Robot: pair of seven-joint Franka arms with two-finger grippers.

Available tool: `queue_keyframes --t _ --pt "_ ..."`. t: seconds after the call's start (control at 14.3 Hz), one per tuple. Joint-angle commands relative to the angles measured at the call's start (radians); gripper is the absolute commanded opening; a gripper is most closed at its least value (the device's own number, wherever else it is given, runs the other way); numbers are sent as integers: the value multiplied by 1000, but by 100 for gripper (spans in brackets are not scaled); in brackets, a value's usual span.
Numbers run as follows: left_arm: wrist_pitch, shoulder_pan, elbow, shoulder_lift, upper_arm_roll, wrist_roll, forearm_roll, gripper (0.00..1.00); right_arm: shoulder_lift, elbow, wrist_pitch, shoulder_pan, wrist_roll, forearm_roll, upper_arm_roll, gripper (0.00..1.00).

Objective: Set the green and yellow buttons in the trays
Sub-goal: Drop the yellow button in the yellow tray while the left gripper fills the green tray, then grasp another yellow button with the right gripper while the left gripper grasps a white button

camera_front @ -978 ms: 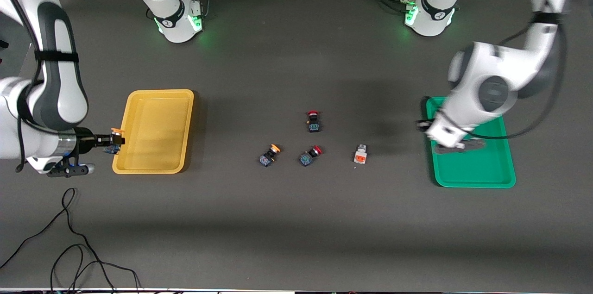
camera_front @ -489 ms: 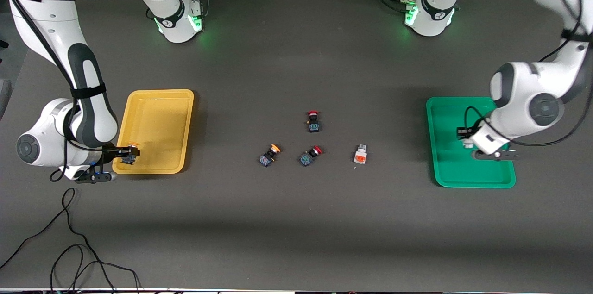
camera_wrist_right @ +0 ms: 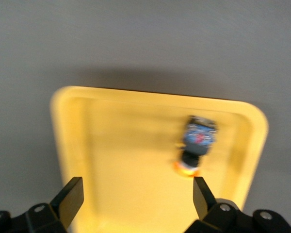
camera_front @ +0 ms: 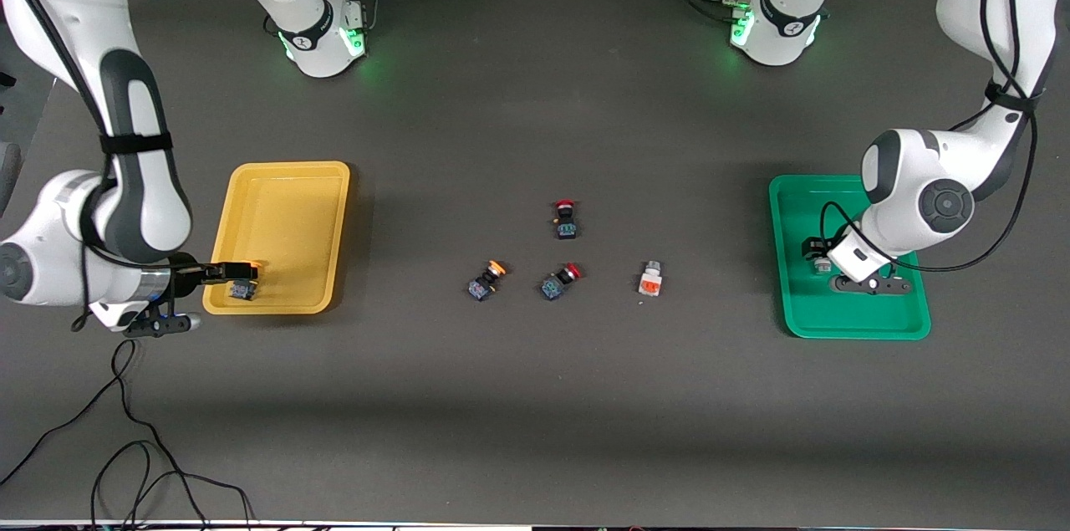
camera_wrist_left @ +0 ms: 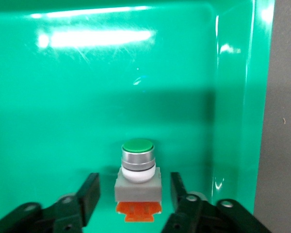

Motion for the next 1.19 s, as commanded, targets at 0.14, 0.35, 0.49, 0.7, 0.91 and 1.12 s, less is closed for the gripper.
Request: queue_keyframes --t 0.14,0.35,0.49,0.7,0.91,1.12 --pt "-319 -23 212 -71 -27 -2 4 100 16 149 -47 5 452 3 254 100" --pt "-354 -115 296 -59 -38 -77 -12 100 85 175 112 14 738 -20 416 100" --pt "-334 -198 305 -51 -38 -108 -12 100 144 178 242 30 938 -95 495 100" --pt "-326 -330 364 4 -38 -206 -16 100 243 180 394 80 1288 -325 575 100" --pt "-320 -457 430 101 -38 -347 -15 100 323 183 445 86 1488 -517 624 100" --pt "-192 -531 432 202 -38 -435 -10 100 362 180 536 102 1536 -533 625 100"
